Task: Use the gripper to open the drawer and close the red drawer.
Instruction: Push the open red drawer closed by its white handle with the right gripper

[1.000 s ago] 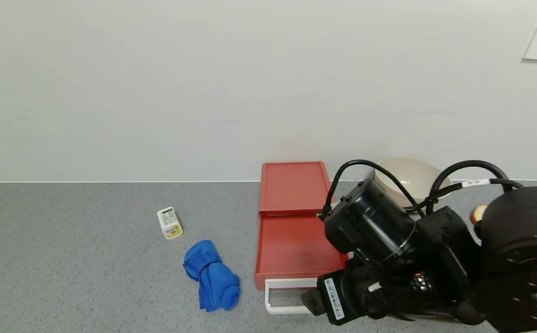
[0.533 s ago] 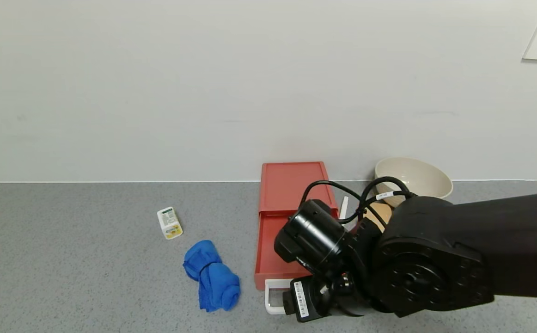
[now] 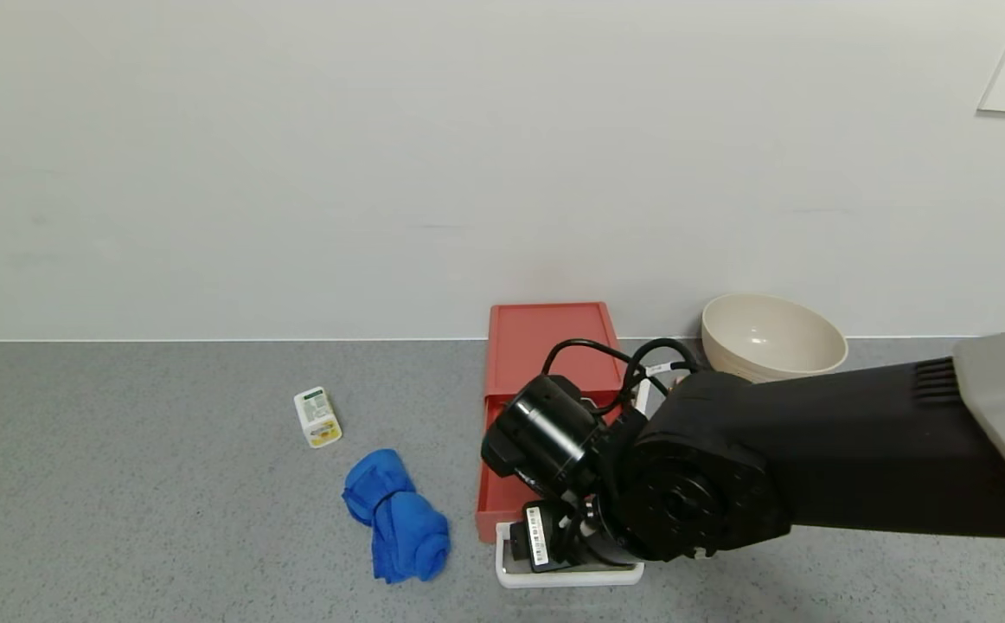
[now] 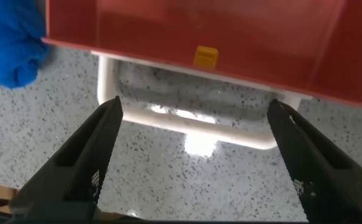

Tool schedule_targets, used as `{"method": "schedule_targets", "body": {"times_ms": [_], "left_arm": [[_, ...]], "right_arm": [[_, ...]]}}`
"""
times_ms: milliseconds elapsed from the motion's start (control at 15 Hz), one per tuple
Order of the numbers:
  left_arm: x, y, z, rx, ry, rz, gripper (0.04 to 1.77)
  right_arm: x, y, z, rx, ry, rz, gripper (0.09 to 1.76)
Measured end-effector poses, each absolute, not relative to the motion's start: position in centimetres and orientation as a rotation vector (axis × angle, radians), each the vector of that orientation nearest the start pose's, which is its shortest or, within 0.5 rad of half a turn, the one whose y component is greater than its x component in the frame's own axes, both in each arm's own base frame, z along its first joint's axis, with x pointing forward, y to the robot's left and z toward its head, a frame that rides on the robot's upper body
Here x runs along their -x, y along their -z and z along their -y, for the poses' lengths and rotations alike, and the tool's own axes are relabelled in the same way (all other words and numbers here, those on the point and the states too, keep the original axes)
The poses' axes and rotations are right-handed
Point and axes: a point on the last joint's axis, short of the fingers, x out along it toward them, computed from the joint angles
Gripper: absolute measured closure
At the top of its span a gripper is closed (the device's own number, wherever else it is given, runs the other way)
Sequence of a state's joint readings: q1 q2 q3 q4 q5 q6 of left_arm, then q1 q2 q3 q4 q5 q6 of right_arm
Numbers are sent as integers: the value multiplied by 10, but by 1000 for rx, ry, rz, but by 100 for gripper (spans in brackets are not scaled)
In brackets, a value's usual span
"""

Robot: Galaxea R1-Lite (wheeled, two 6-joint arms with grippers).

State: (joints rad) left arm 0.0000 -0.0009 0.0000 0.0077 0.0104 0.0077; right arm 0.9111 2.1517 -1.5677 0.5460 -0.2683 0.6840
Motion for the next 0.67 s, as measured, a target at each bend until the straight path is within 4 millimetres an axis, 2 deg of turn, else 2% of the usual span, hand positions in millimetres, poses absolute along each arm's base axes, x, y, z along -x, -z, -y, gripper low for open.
{"method": "schedule_targets", "body": {"times_ms": [333,667], "left_arm": [[23,-75,0,-8,-10,-7,9],[23,-75,0,-7,-10,-7,9]], "right_arm": [[-253,-121,-316,16,-212,-1068,14],[-246,-117,-323,35,-233,-1073,14]]}}
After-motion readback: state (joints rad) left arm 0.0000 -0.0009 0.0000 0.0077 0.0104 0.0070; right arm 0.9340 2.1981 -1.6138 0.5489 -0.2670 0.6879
